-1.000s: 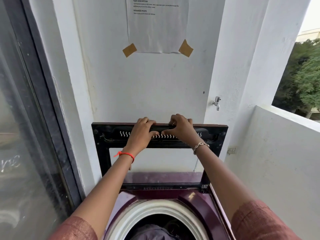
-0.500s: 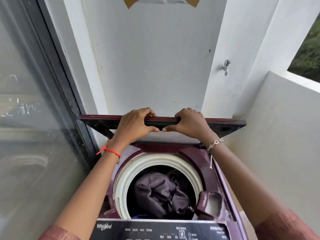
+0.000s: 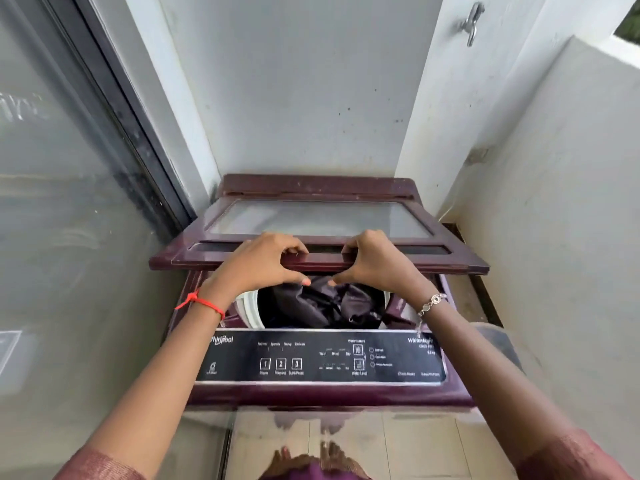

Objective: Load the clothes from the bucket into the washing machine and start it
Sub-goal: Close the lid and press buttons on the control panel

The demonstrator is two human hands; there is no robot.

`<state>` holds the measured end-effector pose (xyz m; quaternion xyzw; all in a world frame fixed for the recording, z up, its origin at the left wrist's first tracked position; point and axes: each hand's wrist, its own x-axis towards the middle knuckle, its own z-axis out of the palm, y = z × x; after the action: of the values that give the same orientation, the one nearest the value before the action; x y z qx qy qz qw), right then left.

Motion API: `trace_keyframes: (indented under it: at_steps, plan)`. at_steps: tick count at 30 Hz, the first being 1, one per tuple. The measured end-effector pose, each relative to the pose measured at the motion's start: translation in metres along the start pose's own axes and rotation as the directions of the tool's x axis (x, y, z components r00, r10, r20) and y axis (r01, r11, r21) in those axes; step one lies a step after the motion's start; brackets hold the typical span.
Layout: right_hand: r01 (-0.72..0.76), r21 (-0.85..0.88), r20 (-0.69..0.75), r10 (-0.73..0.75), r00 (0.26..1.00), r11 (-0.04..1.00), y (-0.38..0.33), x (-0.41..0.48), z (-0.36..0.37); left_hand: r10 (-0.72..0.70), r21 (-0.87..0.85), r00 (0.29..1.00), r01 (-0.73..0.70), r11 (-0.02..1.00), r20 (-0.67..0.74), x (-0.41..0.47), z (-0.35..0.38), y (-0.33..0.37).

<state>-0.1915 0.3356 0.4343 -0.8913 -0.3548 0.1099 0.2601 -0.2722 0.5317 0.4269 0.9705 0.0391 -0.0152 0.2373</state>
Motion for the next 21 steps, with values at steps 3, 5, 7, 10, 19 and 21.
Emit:
trace_keyframes:
  at_steps: [3, 5, 7, 10, 19, 21]
  plan:
    - [0.006, 0.008, 0.107, -0.007, 0.994, 1.0, 0.013, -0.016, 0.025, -0.036, -0.05, 0.988, 0.044, 0.998, 0.15, -0.011, 0.025, -0.012]
    - [-0.017, 0.031, 0.183, 0.011, 0.983, 0.999, 0.021, -0.023, 0.04, -0.04, -0.08, 0.973, 0.06, 0.995, 0.228, -0.017, 0.044, -0.021]
    - [-0.054, 0.035, 0.246, 0.044, 0.968, 0.998, 0.028, -0.028, 0.054, -0.04, -0.102, 0.959, 0.072, 0.992, 0.281, -0.022, 0.061, -0.03]
    - [-0.083, 0.042, 0.308, 0.066, 0.949, 0.996, 0.036, -0.03, 0.069, -0.051, -0.123, 0.947, 0.094, 0.988, 0.317, -0.027, 0.079, -0.037]
    - [-0.106, 0.12, 0.298, 0.066, 0.952, 0.987, 0.055, -0.027, 0.085, -0.073, -0.196, 0.939, 0.145, 0.97, 0.336, -0.022, 0.094, -0.043]
    - [-0.119, 0.154, 0.255, 0.077, 0.964, 0.981, 0.059, -0.031, 0.087, -0.074, -0.202, 0.943, 0.146, 0.968, 0.324, -0.022, 0.097, -0.042]
